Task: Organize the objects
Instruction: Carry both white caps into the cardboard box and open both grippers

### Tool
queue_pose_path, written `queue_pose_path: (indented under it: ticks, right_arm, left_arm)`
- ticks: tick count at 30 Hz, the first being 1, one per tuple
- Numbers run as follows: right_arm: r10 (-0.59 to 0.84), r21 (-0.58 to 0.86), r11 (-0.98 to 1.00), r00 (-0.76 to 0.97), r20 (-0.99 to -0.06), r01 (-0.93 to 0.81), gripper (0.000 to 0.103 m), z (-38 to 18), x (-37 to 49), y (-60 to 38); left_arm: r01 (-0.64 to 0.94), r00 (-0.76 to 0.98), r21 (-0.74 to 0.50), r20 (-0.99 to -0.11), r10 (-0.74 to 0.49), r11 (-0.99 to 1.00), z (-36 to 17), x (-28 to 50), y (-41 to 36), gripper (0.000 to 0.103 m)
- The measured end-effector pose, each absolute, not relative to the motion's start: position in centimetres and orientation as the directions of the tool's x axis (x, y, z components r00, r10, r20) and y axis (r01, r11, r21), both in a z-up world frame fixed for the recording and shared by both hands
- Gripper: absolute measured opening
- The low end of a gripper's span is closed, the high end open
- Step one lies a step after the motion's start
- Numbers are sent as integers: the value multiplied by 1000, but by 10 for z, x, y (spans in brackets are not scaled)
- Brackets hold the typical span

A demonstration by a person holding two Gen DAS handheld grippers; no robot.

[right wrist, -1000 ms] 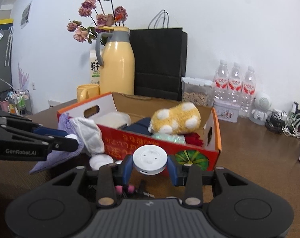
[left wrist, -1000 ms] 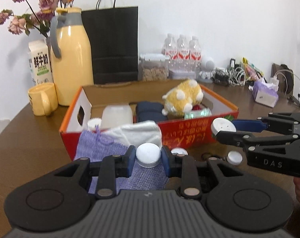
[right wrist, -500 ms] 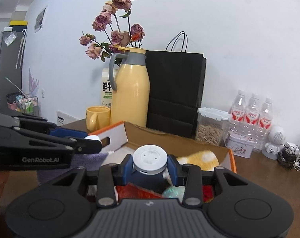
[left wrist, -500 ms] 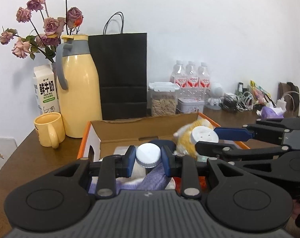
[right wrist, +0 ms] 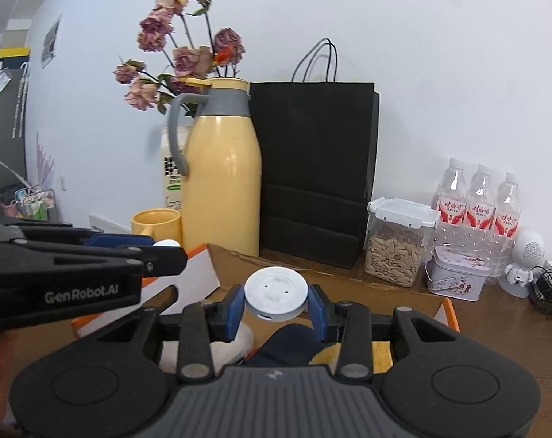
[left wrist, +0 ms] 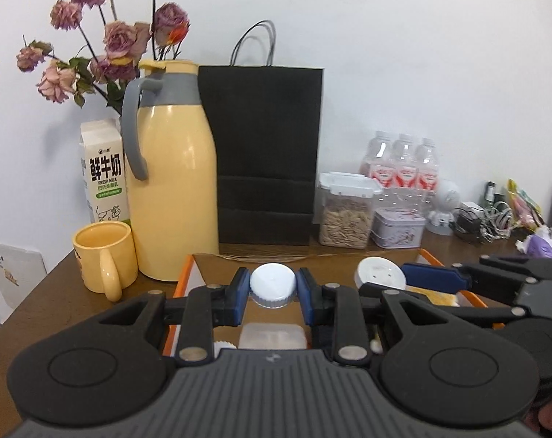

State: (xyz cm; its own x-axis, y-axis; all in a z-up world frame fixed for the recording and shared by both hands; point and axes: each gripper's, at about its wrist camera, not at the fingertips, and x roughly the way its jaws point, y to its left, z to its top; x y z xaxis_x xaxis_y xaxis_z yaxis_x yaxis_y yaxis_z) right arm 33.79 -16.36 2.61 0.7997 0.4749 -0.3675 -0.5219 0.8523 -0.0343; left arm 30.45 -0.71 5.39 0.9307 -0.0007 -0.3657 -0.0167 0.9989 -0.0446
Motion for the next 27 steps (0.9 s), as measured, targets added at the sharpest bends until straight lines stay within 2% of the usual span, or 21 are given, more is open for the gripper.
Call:
queue_pose_path:
  ticks: [8, 14, 16, 17, 18, 19, 20, 21, 22, 23, 25, 26, 27]
  right_arm:
    - [453, -26, 861, 790, -413, -508, 37, 5, 355, -159]
    - [439, -36, 863, 785, -437, -503, 37, -4, 354, -160]
    - [438, -38, 864, 786, -436, -502, 37, -4, 353, -161]
    - [436, -40, 865, 789, -433, -500, 42, -3, 352, -161]
    - [432, -43, 867, 791, -432, -497, 46, -3, 351, -161]
    - [429, -46, 868, 794, -430, -494, 57, -3, 350, -162]
    - [426, -48, 871, 799, -425, -489, 69, -3, 349, -162]
    - [421, -50, 874, 804, -420, -484, 74, -3, 347, -163]
    - [416, -52, 877, 810, -414, -477, 84, -2, 346, -163]
    - [411, -51, 881, 815, -408, -470, 89, -1, 345, -164]
    - [395, -42, 893, 826, -403, -448, 97, 1, 345, -168]
    - [390, -30, 899, 828, -403, -438, 102, 1, 346, -170]
    - [389, -14, 902, 829, -402, -431, 103, 2, 347, -173]
  left_arm:
    - [-36, 900, -40, -435, 16, 999, 27, 328, -1, 29]
    - [-33, 897, -21, -441, 20, 999, 23, 324, -4, 29]
    - [-36, 898, -17, -440, 25, 999, 23, 322, -3, 33]
    - [-38, 898, -16, -440, 27, 999, 23, 322, -3, 35]
    - [-40, 898, -16, -439, 29, 999, 23, 322, -2, 41]
    - [-44, 899, -16, -437, 33, 999, 23, 321, -2, 50]
    - [-48, 901, -17, -433, 36, 999, 23, 320, -1, 55]
    - [-52, 903, -19, -428, 39, 998, 24, 319, 0, 71]
    - [-70, 905, -19, -421, 55, 997, 24, 317, 0, 81]
    - [-93, 908, -16, -412, 79, 996, 25, 316, 1, 85]
    - [-117, 907, -21, -409, 99, 993, 26, 316, 5, 102]
    - [-128, 907, -31, -408, 105, 991, 26, 316, 8, 103]
    - [-131, 908, -40, -406, 103, 991, 27, 316, 9, 103]
